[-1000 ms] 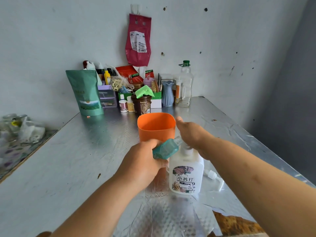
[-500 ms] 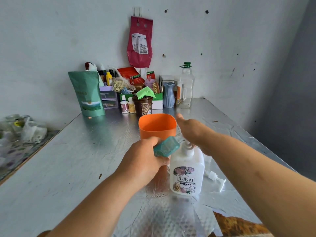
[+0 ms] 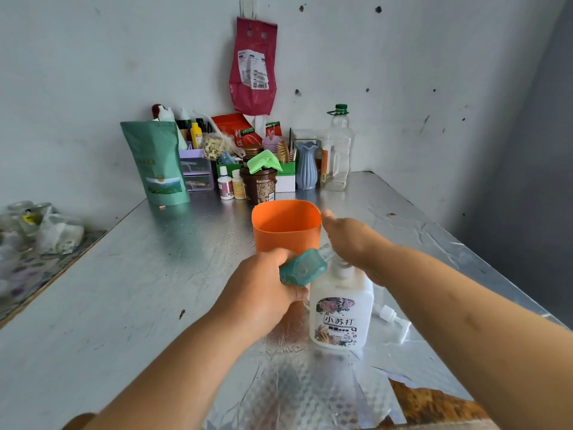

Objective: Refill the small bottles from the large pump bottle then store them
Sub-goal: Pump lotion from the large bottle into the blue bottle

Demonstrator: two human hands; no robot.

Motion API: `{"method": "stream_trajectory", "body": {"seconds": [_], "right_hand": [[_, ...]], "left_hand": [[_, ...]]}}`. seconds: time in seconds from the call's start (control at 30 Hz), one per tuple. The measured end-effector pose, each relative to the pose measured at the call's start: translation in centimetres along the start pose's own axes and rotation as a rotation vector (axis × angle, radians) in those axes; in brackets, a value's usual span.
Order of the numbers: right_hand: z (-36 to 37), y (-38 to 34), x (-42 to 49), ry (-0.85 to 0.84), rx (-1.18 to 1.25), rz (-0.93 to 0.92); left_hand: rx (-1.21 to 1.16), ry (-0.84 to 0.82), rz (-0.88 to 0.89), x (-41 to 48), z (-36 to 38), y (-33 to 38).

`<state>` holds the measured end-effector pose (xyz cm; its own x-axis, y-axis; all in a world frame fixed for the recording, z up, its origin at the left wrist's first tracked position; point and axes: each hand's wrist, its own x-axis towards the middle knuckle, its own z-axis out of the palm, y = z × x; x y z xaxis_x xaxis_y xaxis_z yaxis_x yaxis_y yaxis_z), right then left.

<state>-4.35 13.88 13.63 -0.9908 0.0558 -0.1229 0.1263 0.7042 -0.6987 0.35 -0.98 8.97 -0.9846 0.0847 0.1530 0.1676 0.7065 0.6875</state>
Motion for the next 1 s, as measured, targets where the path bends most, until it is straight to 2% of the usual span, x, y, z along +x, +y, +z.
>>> {"method": "stream_trajectory", "body": {"seconds": [0.23, 0.83, 1.0], "right_hand": [[-0.9, -0.1, 0.6, -0.056, 0.167, -0.021], [0.1, 0.0, 0.2, -0.019, -0.085, -0.063], [-0.7, -0.1, 0.3, -0.044, 0.139, -0.028]], "left_hand": [[0.010, 0.023, 0.019, 0.1, -0.5, 0.8], [-0.026, 0.030, -0.015, -0.1, 0.1, -0.1], [-0.027, 0.043, -0.006, -0.2, -0.3, 0.5]]}}
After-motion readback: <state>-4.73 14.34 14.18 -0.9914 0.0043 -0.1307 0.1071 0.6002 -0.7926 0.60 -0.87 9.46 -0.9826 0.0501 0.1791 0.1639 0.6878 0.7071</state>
